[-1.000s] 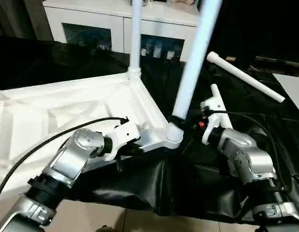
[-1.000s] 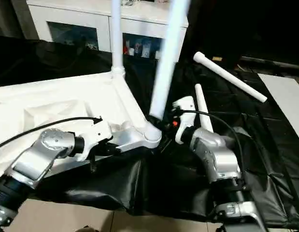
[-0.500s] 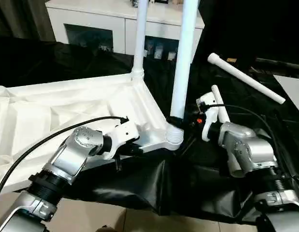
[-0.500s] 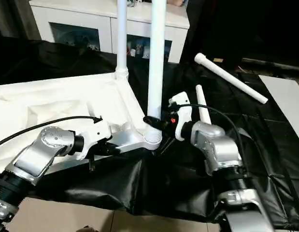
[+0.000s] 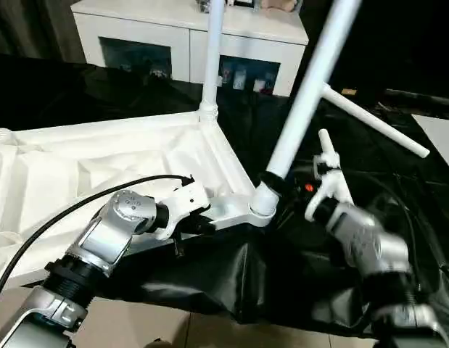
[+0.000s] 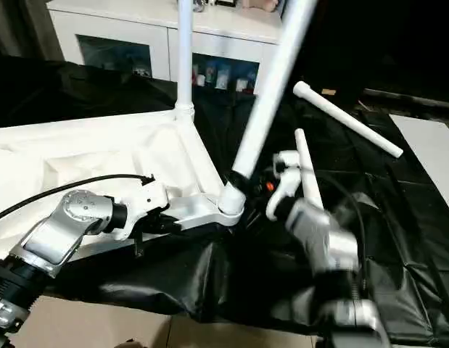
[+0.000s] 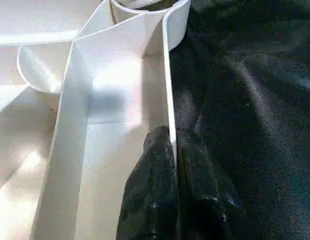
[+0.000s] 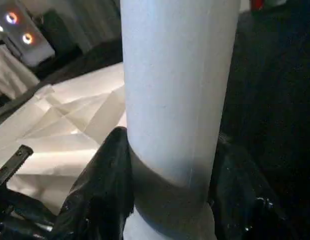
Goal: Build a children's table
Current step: Insert table leg to table base
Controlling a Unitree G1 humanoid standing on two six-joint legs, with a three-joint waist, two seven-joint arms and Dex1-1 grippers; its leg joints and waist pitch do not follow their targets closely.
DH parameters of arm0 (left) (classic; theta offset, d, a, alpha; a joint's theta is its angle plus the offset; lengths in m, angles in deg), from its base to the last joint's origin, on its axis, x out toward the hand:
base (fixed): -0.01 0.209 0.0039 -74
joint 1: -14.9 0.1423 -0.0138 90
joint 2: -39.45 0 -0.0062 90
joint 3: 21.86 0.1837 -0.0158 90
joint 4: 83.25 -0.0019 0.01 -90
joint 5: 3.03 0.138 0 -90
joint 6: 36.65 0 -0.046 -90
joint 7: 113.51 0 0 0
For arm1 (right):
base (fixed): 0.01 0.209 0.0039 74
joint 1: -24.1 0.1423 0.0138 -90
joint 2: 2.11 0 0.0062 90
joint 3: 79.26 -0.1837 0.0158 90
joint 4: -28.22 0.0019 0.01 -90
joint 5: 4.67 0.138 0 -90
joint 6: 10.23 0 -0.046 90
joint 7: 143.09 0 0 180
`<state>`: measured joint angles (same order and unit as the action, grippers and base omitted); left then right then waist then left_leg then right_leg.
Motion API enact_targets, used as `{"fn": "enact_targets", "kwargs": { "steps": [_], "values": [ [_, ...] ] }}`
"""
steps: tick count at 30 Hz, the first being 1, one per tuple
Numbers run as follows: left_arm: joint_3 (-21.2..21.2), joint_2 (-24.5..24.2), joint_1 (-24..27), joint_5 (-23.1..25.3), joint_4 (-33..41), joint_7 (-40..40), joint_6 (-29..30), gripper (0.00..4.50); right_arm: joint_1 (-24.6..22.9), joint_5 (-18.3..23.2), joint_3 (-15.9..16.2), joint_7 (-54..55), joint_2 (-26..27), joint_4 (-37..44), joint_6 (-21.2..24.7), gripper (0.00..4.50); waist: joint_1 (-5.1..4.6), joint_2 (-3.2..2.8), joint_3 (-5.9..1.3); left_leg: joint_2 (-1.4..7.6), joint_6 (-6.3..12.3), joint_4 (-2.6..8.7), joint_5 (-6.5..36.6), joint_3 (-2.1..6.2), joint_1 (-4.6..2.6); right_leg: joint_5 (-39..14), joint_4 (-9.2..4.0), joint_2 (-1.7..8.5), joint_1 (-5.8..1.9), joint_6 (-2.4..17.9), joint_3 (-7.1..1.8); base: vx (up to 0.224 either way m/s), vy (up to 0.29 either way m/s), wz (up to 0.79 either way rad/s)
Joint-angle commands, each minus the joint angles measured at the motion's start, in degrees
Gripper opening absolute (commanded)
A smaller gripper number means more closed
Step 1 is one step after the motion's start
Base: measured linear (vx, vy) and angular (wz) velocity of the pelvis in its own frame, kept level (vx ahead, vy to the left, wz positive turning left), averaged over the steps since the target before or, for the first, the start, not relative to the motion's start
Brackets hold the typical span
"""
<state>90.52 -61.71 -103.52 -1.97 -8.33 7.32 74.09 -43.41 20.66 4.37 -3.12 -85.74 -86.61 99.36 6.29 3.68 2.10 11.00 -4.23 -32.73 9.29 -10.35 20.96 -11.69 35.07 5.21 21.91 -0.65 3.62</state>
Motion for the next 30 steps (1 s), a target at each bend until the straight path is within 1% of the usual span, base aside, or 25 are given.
{"fn": "enact_targets", "kwargs": {
  "steps": [1, 2, 3, 4, 5, 6, 7, 9, 10, 12, 14, 15, 17, 18, 21, 23, 24, 25, 26, 27, 29, 30],
  "values": [
    [-1.0, 0.5, -1.3, -0.3, -0.6, 0.7, -2.1, 0.00, -5.1, -2.6, -0.7, 3.5, -0.2, -4.5, -1.4, 1.84, -0.21, -0.83, -2.67, 2.42, -2.20, 4.58, 17.5, 0.68, -1.04, -12.2, -4.37, 3.30, -1.28, 10.4, -2.56, 0.000, 0.000, 0.00],
    [-1.1, 0.6, -1.5, -0.3, -0.7, 0.8, -2.2, 0.00, -5.8, -2.3, -1.4, 4.1, 0.4, -4.6, -2.8, 1.84, -0.13, -0.85, -2.64, 2.43, -2.20, 4.64, 18.3, 0.72, -1.12, -13.2, -4.47, 3.32, -1.20, 10.3, -2.55, 0.000, 0.000, 0.00],
    [-1.1, 0.6, -1.5, -0.3, -0.7, 0.8, -2.2, 0.00, -5.8, -2.3, -1.4, 4.1, 0.4, -4.6, -2.8, 1.84, -0.13, -0.85, -2.64, 2.43, -2.20, 4.64, 18.3, 0.72, -1.12, -13.2, -4.47, 3.32, -1.20, 10.3, -2.55, 0.000, 0.000, 0.00],
    [-1.1, 0.8, -1.7, -0.2, -1.0, 1.0, -2.3, 0.00, -7.2, -2.7, -2.0, 4.7, 1.3, -4.7, -5.8, 1.84, -0.06, -0.96, -2.63, 2.47, -2.28, 4.71, 19.2, 0.76, -1.19, -14.1, -4.62, 3.33, -1.12, 10.1, -2.56, 0.000, 0.000, 0.00],
    [-1.2, 0.9, -1.7, -0.2, -1.0, 1.1, -2.3, 0.00, -7.8, -3.0, -2.1, 4.9, 1.6, -4.7, -6.8, 1.84, -0.06, -0.98, -2.58, 2.49, -2.34, 4.72, 19.6, 0.77, -1.21, -14.4, -4.65, 3.34, -1.01, 10.0, -2.58, 0.000, 0.000, 0.00],
    [-1.2, 0.9, -1.8, -0.2, -1.1, 1.1, -2.4, 0.00, -8.2, -3.1, -2.1, 5.0, 1.8, -4.5, -7.3, 1.84, -0.06, -1.09, -2.55, 2.51, -2.47, 4.84, 20.0, 0.86, -1.14, -14.6, -4.71, 3.34, -1.09, 9.9, -2.58, 0.000, 0.000, 0.00],
    [-1.2, 1.0, -1.8, -0.1, -1.1, 1.2, -2.4, 0.00, -9.7, -3.5, -2.1, 5.4, 2.5, -3.9, -9.2, 1.84, -0.03, -1.16, -2.54, 2.51, -2.50, 4.88, 20.6, 0.88, -1.16, -14.9, -4.80, 3.33, -1.05, 9.7, -2.59, 0.000, 0.000, 0.00],
    [-1.3, 1.1, -1.9, -0.1, -1.2, 1.3, -2.4, 0.00, -11.0, -4.3, -2.0, 6.2, 3.3, -3.4, -12.0, 1.84, -0.06, -1.15, -2.44, 2.48, -2.51, 4.97, 21.7, 0.95, -1.10, -16.1, -4.95, 3.38, -0.96, 9.3, -2.60, 0.000, 0.000, 0.00],
    [-1.4, 1.1, -1.9, 0.0, -1.3, 1.4, -2.4, 0.00, -11.6, -4.4, -2.1, 6.7, 3.8, -3.4, -13.4, 1.84, -0.15, -1.24, -2.41, 2.46, -2.56, 5.07, 22.8, 1.11, -1.14, -17.6, -5.05, 3.38, -0.96, 9.0, -2.54, 0.000, 0.000, 0.00],
    [-1.5, 1.3, -2.0, 0.1, -1.4, 1.4, -2.5, 0.00, -12.3, -4.9, -2.2, 7.6, 4.4, -3.5, -15.7, 1.84, -0.24, -1.18, -2.31, 2.50, -2.61, 5.10, 24.0, 1.12, -1.19, -19.5, -5.29, 3.44, -0.75, 8.8, -2.61, 0.000, 0.000, 0.00],
    [-1.5, 1.4, -2.0, 0.2, -1.5, 1.5, -2.6, 0.00, -13.1, -5.5, -1.8, 8.0, 5.0, -3.2, -17.2, 1.84, -0.22, -1.19, -2.31, 2.53, -2.69, 5.17, 24.7, 1.26, -1.26, -21.0, -5.49, 3.52, -0.64, 8.3, -2.64, 0.000, 0.000, 0.00],
    [-1.5, 1.4, -2.0, 0.2, -1.6, 1.5, -2.6, 0.00, -13.4, -5.6, -1.6, 8.1, 5.3, -2.9, -17.4, 1.84, -0.21, -1.30, -2.29, 2.56, -2.68, 5.18, 24.7, 1.26, -1.29, -20.8, -5.48, 3.50, -0.57, 8.3, -2.68, 0.000, 0.000, 0.00],
    [-1.6, 1.5, -2.1, 0.4, -1.8, 1.4, -2.6, 0.00, -13.6, -6.2, -0.6, 8.0, 5.2, -3.0, -17.6, 1.84, -0.24, -1.26, -2.33, 2.58, -2.60, 5.25, 24.2, 1.26, -1.14, -19.4, -5.33, 3.41, -0.71, 8.5, -2.67, 0.000, 0.000, 0.00],
    [-1.6, 1.5, -2.1, 0.4, -1.8, 1.4, -2.6, 0.00, -13.6, -6.2, -0.6, 8.0, 5.2, -3.0, -17.6, 1.84, -0.27, -1.29, -2.32, 2.55, -2.53, 5.26, 23.9, 1.23, -1.05, -18.6, -5.25, 3.34, -0.75, 8.6, -2.68, 0.000, 0.000, 0.00],
    [-1.5, 1.5, -2.2, 0.6, -1.9, 1.5, -2.8, 0.00, -13.6, -8.1, 1.8, 7.0, 4.2, -3.3, -18.2, 1.84, -0.27, -1.24, -2.20, 2.49, -2.44, 5.27, 24.3, 1.19, -1.03, -19.6, -5.38, 3.40, -0.71, 8.5, -2.69, 0.000, 0.000, 0.00],
    [-1.5, 1.5, -2.2, 0.7, -1.9, 1.5, -2.8, 0.00, -12.6, -11.7, 5.3, 5.7, 1.8, -4.2, -18.5, 1.84, -0.29, -1.22, -2.14, 2.50, -2.48, 5.30, 24.6, 1.24, -1.03, -21.1, -5.53, 3.45, -0.69, 8.0, -2.69, 0.000, 0.000, 0.00],
    [-1.5, 1.5, -2.2, 0.7, -2.0, 1.6, -2.9, 0.00, -12.3, -12.9, 6.4, 5.2, 1.0, -4.4, -18.7, 1.84, -0.38, -1.12, -2.13, 2.48, -2.58, 5.28, 24.7, 1.23, -1.04, -21.6, -5.63, 3.40, -0.70, 7.6, -2.68, 0.000, 0.000, 0.00],
    [-1.5, 1.4, -2.2, 0.7, -1.9, 1.6, -2.8, 0.00, -12.1, -13.5, 7.2, 4.5, 0.4, -4.4, -18.5, 1.84, -0.42, -1.18, -2.15, 2.47, -2.61, 5.26, 24.8, 1.22, -1.06, -21.9, -5.66, 3.44, -0.63, 7.5, -2.73, 0.000, 0.000, 0.00],
    [-1.4, 1.4, -2.2, 0.8, -1.8, 1.6, -2.8, 0.00, -11.7, -14.2, 8.8, 2.8, -0.8, -4.2, -18.0, 1.84, -0.47, -0.83, -2.09, 2.45, -2.44, 5.26, 25.0, 1.26, -0.99, -22.5, -5.71, 3.38, -0.66, 7.2, -2.69, 0.000, 0.000, 0.00],
    [-1.4, 1.5, -2.2, 0.8, -1.8, 1.6, -2.7, 0.00, -11.6, -14.1, 9.1, 2.2, -1.1, -4.0, -18.0, 1.84, -0.40, -0.88, -2.06, 2.46, -2.36, 5.27, 25.3, 1.25, -1.07, -23.0, -5.78, 3.38, -0.62, 7.1, -2.72, 0.000, 0.000, 0.00],
    [-1.5, 1.5, -2.2, 0.8, -1.8, 1.7, -2.7, 0.00, -11.3, -14.4, 9.9, 0.9, -1.9, -3.5, -17.2, 1.84, -0.46, -0.70, -2.08, 2.49, -2.19, 5.25, 26.0, 1.31, -1.10, -24.4, -5.95, 3.51, -0.48, 6.7, -2.74, 0.000, 0.000, 0.00],
    [-1.5, 1.6, -2.2, 0.8, -1.8, 1.7, -2.7, 0.00, -11.3, -14.4, 10.0, 0.8, -2.0, -3.5, -17.1, 1.84, -0.45, -0.71, -2.12, 2.52, -2.23, 5.26, 26.3, 1.39, -1.13, -24.8, -5.99, 3.53, -0.45, 6.6, -2.73, 0.000, 0.000, 0.00]
  ]
}}
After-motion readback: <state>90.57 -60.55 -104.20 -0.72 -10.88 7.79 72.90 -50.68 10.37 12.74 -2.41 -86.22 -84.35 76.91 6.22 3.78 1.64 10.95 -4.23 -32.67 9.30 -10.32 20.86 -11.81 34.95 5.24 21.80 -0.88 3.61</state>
